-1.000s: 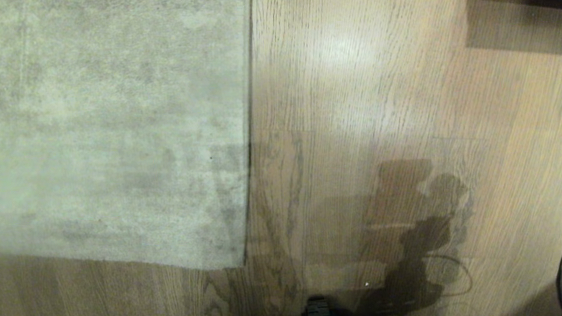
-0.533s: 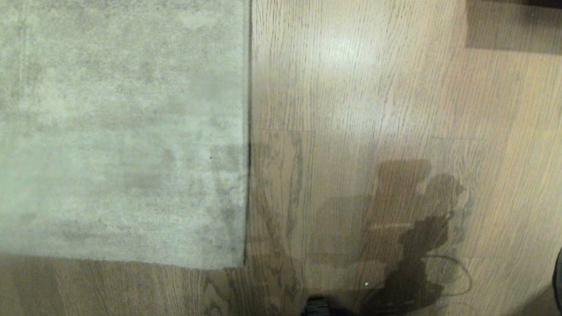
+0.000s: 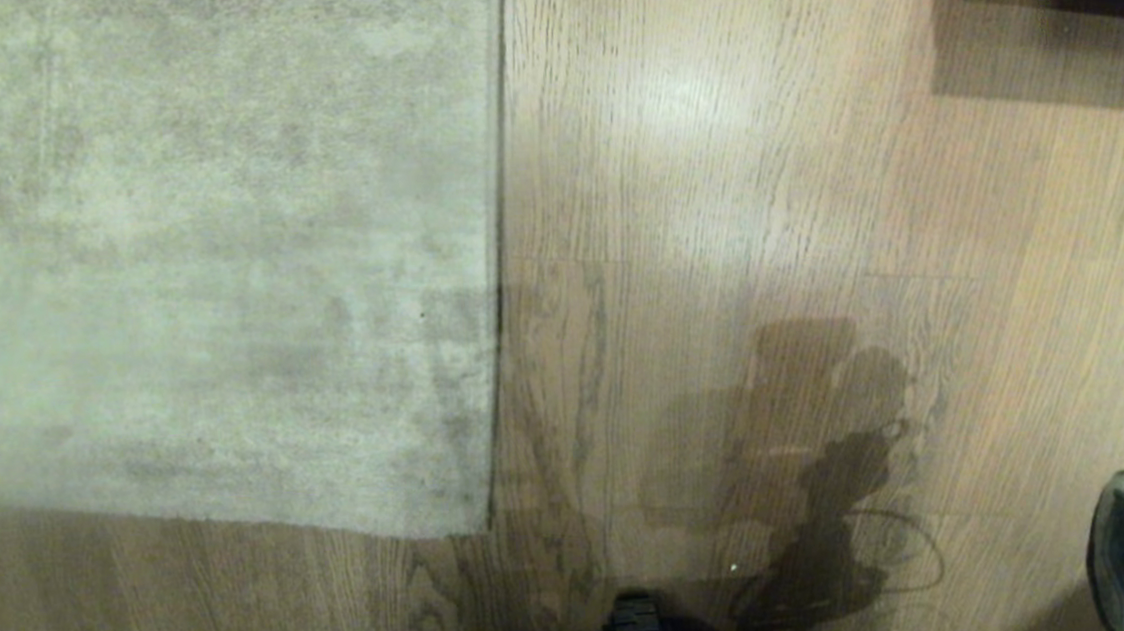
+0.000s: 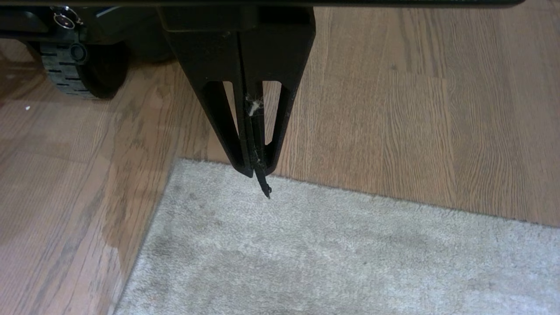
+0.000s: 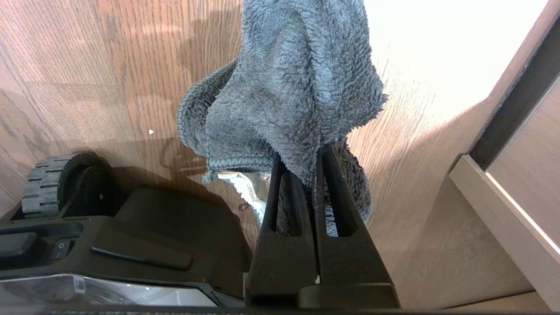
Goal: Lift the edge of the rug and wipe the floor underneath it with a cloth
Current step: Pick up the rag, then lift up the carpet
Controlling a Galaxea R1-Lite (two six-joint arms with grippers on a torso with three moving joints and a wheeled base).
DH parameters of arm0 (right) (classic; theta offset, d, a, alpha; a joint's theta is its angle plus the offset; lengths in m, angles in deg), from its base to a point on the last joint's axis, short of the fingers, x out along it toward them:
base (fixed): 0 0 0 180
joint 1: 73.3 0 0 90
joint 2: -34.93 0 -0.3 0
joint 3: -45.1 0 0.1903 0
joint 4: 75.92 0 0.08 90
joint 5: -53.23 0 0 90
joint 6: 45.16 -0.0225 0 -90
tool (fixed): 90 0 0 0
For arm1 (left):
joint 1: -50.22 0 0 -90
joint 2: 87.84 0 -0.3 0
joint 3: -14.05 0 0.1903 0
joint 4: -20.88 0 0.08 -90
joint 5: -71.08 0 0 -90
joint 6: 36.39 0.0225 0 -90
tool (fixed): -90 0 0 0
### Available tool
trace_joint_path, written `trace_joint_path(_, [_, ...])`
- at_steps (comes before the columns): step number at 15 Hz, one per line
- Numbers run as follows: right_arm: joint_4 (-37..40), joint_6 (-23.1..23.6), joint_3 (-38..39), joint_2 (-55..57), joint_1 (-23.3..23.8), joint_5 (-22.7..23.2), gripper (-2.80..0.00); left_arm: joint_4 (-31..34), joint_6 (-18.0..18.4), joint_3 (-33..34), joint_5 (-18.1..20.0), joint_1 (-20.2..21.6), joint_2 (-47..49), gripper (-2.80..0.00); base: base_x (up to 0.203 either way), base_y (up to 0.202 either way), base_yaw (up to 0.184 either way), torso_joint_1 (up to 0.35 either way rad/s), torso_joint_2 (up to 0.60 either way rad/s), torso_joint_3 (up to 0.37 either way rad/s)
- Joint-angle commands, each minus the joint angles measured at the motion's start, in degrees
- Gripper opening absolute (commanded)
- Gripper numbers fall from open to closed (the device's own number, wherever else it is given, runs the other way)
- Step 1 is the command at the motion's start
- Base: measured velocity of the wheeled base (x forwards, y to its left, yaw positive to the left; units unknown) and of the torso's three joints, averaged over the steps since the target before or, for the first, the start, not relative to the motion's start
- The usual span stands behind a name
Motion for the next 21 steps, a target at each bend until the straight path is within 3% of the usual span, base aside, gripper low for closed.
trace_joint_path(1, [0.0, 0.0, 0.0, 0.0, -0.2, 0.0, -2.80, 0.0, 0.0, 0.0, 0.0, 0.0, 0.1, -2.80, 0.000, 0.000, 0.000, 0.000, 0.00, 0.000])
trace_joint_path(5, [0.0, 0.0, 0.0, -2.9, -4.2, 0.0, -2.80, 0.0, 0.0, 0.0, 0.0, 0.0, 0.1, -2.80, 0.000, 0.000, 0.000, 0.000, 0.00, 0.000])
trace_joint_path(10, [0.1, 0.1, 0.0, -15.5, -4.9, 0.0, -2.80, -0.1, 0.0, 0.0, 0.0, 0.0, 0.1, -2.80, 0.000, 0.000, 0.000, 0.000, 0.00, 0.000])
trace_joint_path(21, [0.1, -0.6, 0.0, -16.2, -4.9, -0.1, -2.80, 0.0, 0.0, 0.0, 0.0, 0.0, 0.1, -2.80, 0.000, 0.000, 0.000, 0.000, 0.00, 0.000])
